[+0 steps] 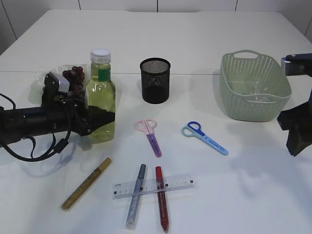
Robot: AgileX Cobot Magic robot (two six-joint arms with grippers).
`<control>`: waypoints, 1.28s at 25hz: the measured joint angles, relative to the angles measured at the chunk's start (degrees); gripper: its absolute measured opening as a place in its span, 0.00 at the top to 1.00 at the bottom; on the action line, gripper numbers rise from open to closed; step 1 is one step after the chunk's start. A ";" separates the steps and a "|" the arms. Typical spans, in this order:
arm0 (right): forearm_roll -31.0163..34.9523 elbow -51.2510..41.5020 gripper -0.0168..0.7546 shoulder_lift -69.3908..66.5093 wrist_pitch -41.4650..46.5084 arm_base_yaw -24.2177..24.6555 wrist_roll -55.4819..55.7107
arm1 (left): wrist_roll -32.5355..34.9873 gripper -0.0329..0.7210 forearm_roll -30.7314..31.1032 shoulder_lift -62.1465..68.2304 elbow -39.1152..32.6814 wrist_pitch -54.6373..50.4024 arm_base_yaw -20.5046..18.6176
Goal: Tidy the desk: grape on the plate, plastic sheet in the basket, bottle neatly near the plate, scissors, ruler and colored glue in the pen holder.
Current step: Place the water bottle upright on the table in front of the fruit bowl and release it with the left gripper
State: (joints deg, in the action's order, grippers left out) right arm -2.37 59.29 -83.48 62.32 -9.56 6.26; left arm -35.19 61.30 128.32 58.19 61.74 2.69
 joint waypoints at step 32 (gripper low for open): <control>0.13 0.00 0.36 0.00 2.95 0.00 -0.10 | 4.36 0.23 -4.94 1.34 0.10 0.66 0.09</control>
State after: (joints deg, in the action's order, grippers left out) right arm -2.24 59.29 -83.48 65.26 -9.56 6.16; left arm -30.83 56.36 129.67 58.30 62.40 2.78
